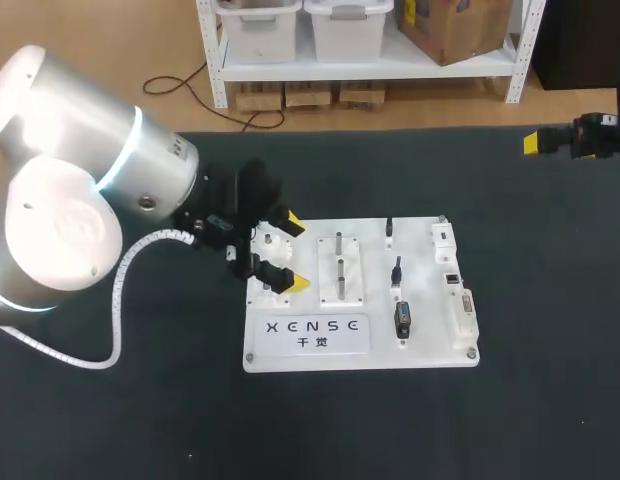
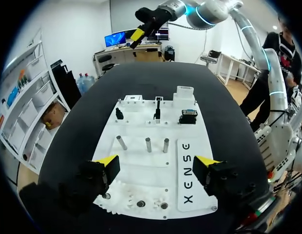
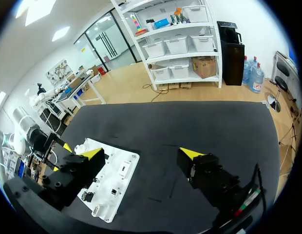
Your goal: Insert the Ethernet cable into its matching sockets.
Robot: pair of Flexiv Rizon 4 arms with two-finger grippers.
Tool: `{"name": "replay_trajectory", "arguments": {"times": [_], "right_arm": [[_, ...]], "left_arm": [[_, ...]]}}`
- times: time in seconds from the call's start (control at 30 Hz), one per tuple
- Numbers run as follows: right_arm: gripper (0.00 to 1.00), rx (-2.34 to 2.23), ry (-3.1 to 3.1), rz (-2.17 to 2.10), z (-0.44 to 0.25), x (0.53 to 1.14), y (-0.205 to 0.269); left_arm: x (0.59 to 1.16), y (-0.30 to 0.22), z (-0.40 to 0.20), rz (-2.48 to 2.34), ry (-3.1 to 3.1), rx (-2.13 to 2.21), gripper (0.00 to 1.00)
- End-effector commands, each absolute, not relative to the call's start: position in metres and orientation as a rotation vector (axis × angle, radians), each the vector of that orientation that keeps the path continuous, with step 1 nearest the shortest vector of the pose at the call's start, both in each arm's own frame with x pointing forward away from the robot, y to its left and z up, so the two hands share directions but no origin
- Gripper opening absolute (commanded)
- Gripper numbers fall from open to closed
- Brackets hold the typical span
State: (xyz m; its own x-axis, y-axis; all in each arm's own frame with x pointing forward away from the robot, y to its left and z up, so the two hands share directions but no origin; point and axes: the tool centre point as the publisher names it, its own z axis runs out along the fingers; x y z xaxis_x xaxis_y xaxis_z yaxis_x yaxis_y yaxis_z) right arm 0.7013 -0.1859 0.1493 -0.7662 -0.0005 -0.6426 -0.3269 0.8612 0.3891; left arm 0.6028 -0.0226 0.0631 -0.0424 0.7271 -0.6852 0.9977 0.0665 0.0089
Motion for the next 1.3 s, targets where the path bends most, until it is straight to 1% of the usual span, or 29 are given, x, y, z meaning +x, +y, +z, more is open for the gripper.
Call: {"name": "replay_trajectory", "arguments": {"times": [0.03,0.27,0.43,0.67,0.83,1.0,1.3], "right_arm": [[1.00,-0.236,2.372,0.645,0.150,0.701,-0.186],[1.00,-0.230,2.384,0.629,0.150,0.702,-0.184],[1.00,-0.242,2.398,0.572,0.159,0.696,-0.156],[1.00,-0.266,2.426,0.519,0.170,0.670,-0.122],[1.00,-0.164,2.548,0.464,0.174,0.652,-0.094],[1.00,-0.169,2.600,0.404,0.178,0.636,-0.063],[1.00,-0.127,2.698,0.309,0.160,0.617,-0.034]], "left_arm": [[0.603,-0.023,0.062,-0.666,1.827,1.713,1.00],[0.603,-0.023,0.062,-0.666,1.827,1.713,1.00],[0.603,-0.023,0.062,-0.666,1.827,1.713,1.00],[0.603,-0.023,0.062,-0.666,1.827,1.713,1.00],[0.603,-0.023,0.062,-0.666,1.827,1.713,1.00],[0.603,-0.023,0.062,-0.666,1.827,1.713,1.00],[0.603,-0.023,0.062,-0.666,1.827,1.713,1.00]]}}
